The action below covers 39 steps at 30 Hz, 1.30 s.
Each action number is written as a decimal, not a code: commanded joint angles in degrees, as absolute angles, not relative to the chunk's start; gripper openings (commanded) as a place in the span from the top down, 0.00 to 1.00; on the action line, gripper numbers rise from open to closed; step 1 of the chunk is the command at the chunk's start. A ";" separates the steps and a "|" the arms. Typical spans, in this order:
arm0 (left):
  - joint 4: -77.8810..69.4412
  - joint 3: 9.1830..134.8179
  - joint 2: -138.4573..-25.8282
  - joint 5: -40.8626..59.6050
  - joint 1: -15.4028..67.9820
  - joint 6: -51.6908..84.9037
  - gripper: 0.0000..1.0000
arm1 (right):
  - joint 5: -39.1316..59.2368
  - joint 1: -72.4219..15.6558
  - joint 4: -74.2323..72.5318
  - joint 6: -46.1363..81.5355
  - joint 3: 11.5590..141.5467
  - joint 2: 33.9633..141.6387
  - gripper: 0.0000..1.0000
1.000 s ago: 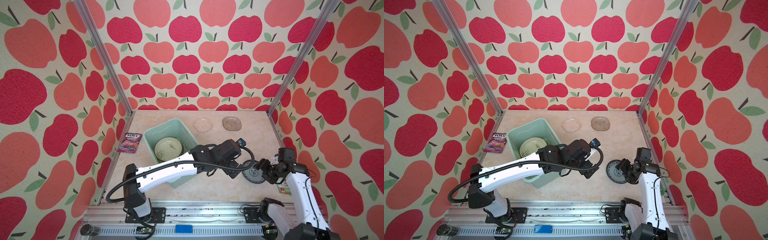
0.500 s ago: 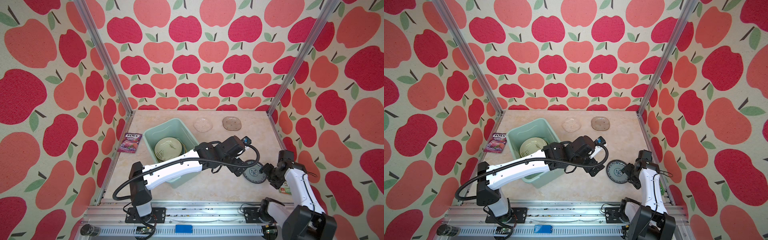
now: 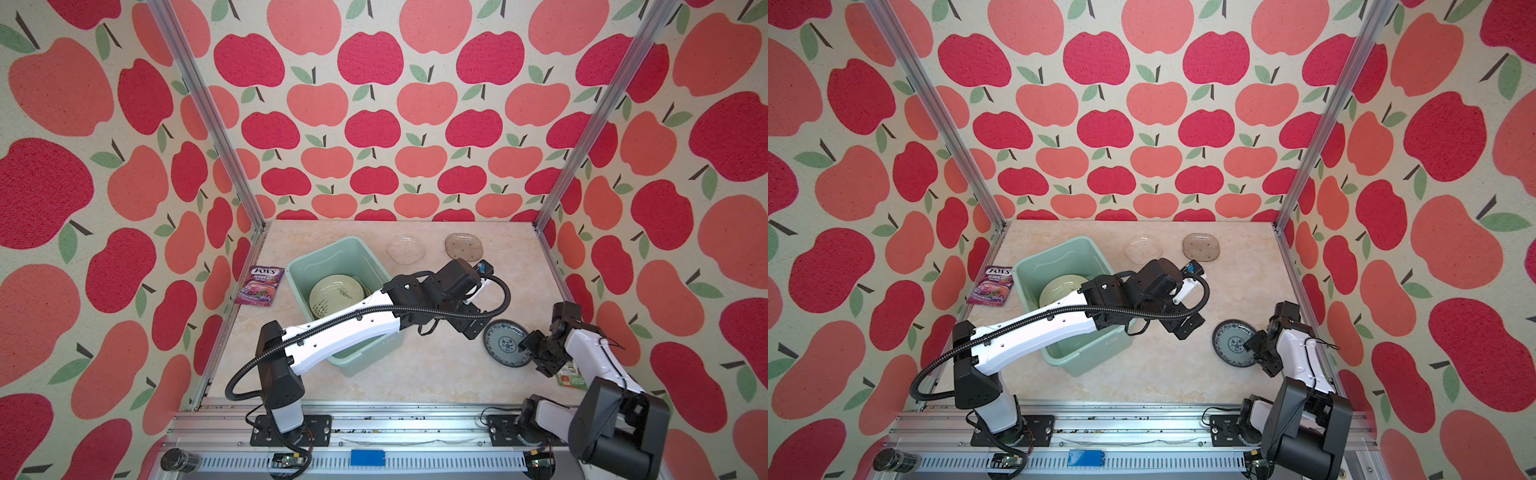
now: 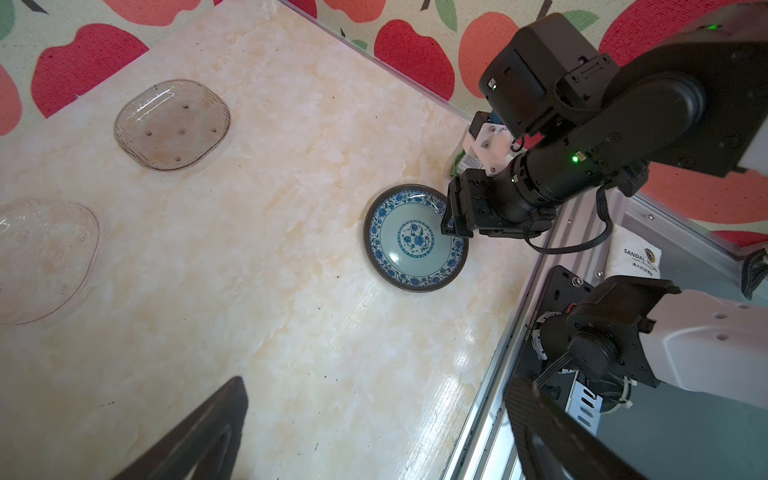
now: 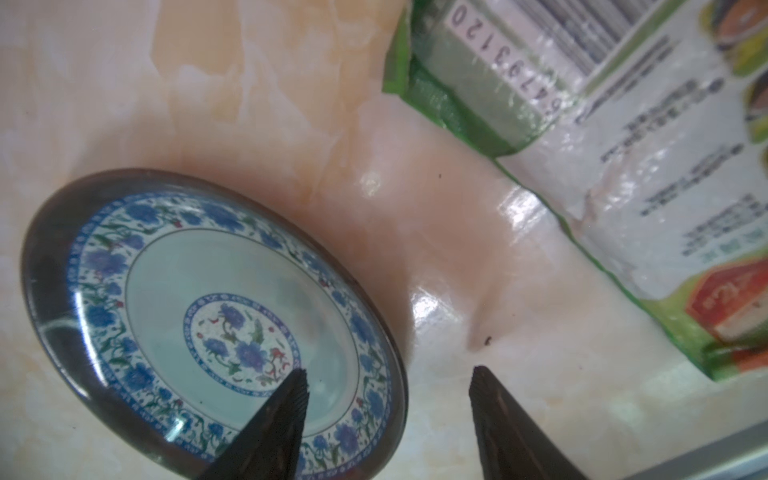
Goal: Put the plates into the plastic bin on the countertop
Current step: 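Grasp the blue-and-white plate's rim with the right gripper and tilt it up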
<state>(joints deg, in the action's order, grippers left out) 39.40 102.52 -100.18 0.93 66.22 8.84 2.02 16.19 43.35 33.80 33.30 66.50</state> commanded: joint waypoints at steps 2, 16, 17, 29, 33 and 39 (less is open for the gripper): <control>38.97 101.72 -98.90 1.24 66.01 8.43 0.01 | 3.43 16.52 39.79 32.65 31.33 64.34 0.40; 36.11 95.14 -93.28 -1.94 65.57 10.17 0.01 | 9.36 16.52 36.36 29.69 31.47 67.08 0.72; 35.80 94.46 -92.79 -2.24 65.57 10.28 0.01 | 10.36 16.52 35.76 29.42 31.34 66.74 0.73; 33.06 86.84 -85.94 -4.76 65.57 11.69 0.01 | 17.89 16.44 34.30 24.36 31.38 65.55 0.88; 32.96 85.01 -83.61 -5.58 65.48 12.00 0.01 | 16.90 16.35 34.36 24.83 30.98 64.72 0.77; 32.79 83.58 -81.70 -6.52 65.21 12.65 0.01 | 15.82 16.35 32.57 24.85 31.05 68.08 0.67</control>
<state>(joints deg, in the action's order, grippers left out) 33.87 84.62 -82.89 -4.82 65.60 11.42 16.19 16.21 33.80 25.50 31.73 66.59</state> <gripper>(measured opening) 0.993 0.329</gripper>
